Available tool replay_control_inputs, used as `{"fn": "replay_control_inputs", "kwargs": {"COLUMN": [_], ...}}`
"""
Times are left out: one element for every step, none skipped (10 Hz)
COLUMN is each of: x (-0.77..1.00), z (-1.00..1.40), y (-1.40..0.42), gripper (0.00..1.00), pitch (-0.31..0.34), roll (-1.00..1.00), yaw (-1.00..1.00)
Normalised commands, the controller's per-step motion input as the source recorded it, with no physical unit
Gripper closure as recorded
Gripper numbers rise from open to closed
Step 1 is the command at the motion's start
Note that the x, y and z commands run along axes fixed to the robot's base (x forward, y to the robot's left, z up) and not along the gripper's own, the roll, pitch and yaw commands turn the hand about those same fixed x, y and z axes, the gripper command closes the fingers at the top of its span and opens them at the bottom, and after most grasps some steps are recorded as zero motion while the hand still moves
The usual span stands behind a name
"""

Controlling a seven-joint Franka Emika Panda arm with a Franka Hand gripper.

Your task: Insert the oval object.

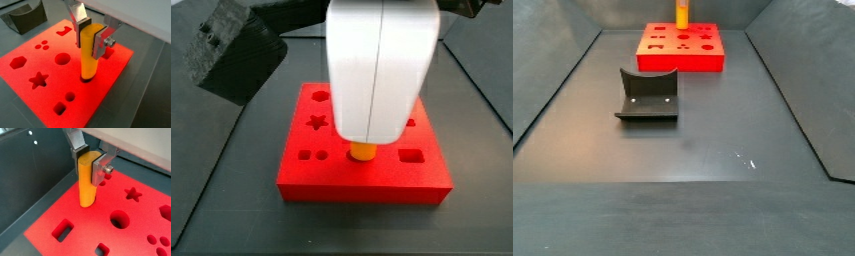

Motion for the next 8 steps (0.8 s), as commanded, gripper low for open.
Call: {"fn": "replay_control_inputs", "kwargs": {"x": [-0.03,0.00,-0.08,0.00,0.15,0.17,0.08,0.00], "z": [-0.09,-0.15,-0.14,-0.11,-0.25,-0.26,-0.02,0.00], "y": [0.00,0.06,0.00,-0.10,0.00,0.00,0.00,0.02], "gripper": [1.00,1.00,1.00,1.00,1.00,1.00,1.00,1.00], "pitch": [-0.049,-0.041,-0.043,-0.044,-0.013,0.000,0.017,0.000], "roll": [-0.07,-0.06,-0.03,-0.02,-0.05,-0.01,0.00,0.00], "yaw": [0.02,0.01,0.08,0.15,0.00,0.00,0.00,0.00]}}
